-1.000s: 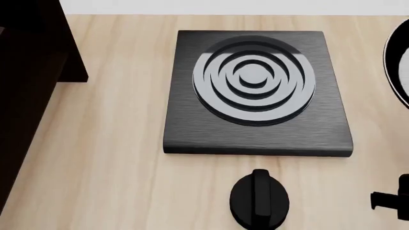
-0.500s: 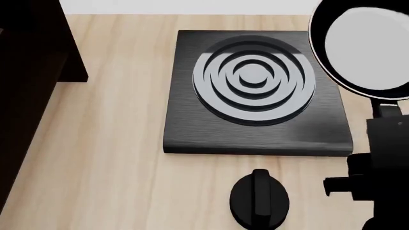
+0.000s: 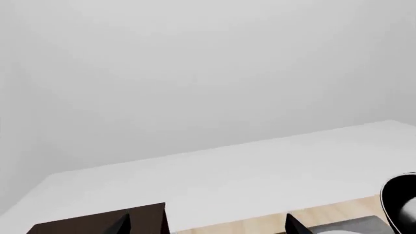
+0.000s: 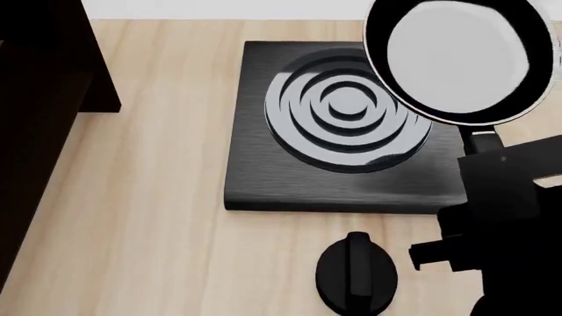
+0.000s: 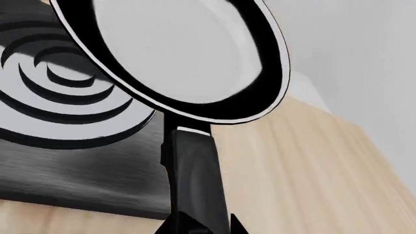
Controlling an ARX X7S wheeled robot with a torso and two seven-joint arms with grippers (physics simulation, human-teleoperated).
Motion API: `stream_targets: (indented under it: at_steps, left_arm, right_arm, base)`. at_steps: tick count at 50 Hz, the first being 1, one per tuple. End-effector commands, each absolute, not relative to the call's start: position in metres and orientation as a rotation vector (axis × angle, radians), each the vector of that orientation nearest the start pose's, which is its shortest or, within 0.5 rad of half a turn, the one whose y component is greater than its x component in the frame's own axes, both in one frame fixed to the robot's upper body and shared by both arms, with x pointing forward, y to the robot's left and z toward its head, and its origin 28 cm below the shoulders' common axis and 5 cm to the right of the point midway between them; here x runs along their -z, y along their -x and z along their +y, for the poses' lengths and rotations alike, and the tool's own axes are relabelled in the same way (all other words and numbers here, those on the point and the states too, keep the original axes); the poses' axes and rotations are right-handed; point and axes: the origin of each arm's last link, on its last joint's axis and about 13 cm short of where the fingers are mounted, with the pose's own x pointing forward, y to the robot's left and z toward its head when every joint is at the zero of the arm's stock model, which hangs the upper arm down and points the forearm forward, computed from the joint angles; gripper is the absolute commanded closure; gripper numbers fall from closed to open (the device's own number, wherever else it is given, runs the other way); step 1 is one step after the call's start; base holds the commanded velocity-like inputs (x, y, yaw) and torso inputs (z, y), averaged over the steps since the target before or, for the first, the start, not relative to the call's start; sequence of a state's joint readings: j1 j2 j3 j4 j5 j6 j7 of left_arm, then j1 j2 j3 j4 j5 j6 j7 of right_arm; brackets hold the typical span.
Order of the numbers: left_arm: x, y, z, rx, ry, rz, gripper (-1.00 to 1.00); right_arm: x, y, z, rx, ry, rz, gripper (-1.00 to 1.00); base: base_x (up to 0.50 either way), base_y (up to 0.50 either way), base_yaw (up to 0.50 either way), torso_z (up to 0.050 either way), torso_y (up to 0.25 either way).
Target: Put the frying pan under the cabinet shelf.
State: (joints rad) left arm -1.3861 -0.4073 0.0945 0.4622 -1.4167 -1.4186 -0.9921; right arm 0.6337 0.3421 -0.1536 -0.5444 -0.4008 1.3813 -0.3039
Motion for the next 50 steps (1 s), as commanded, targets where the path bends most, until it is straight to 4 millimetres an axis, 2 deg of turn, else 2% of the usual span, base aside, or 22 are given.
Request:
stream_targets:
  at_steps: [1, 9, 10, 11, 25, 32, 43, 50]
  left_arm:
    - [-0.358, -0.236, 0.205, 0.082, -0.182, -0.286, -1.0]
    - [-0.358, -0.236, 0.205, 0.082, -0.182, -0.286, -1.0]
    - [-0.362, -0.219, 0.206, 0.074, -0.214, -0.325, -1.0]
    - [-0.358, -0.234, 0.204, 0.085, -0.185, -0.285, -1.0]
    - [-0.363, -0.238, 0.201, 0.088, -0.203, -0.282, -1.0]
    - [-0.363, -0.239, 0.199, 0.091, -0.213, -0.283, -1.0]
    - [-0.366, -0.234, 0.202, 0.084, -0.202, -0.3, -1.0]
    - [-0.368, -0.233, 0.202, 0.086, -0.188, -0.315, -1.0]
  right_arm:
    - [-0.211, -0.253, -0.177, 0.247, 0.47, 0.171, 1.0]
    - [-0.211, -0.253, -0.177, 0.247, 0.47, 0.171, 1.0]
    - [-0.23, -0.249, -0.183, 0.314, 0.512, 0.216, 1.0]
    - [-0.213, -0.252, -0.175, 0.238, 0.474, 0.17, 1.0]
    - [-0.255, -0.264, -0.17, 0.098, 0.576, 0.23, 1.0]
    - [-0.278, -0.267, -0.161, 0.017, 0.612, 0.259, 1.0]
    - [-0.294, -0.266, -0.149, -0.1, 0.66, 0.307, 1.0]
    - [-0.294, -0.26, -0.14, -0.172, 0.738, 0.346, 1.0]
  base:
    - [0.0, 0.0, 0.0, 0.0, 0.0]
    - [0.0, 0.0, 0.0, 0.0, 0.0]
    - [0.0, 0.0, 0.0, 0.0, 0.0]
    - [0.0, 0.0, 0.0, 0.0, 0.015]
    - [0.0, 0.0, 0.0, 0.0, 0.002]
    - [0.0, 0.0, 0.0, 0.0, 0.001]
    - [0.0, 0.0, 0.0, 0.001, 0.003]
    - [0.0, 0.0, 0.0, 0.0, 0.002]
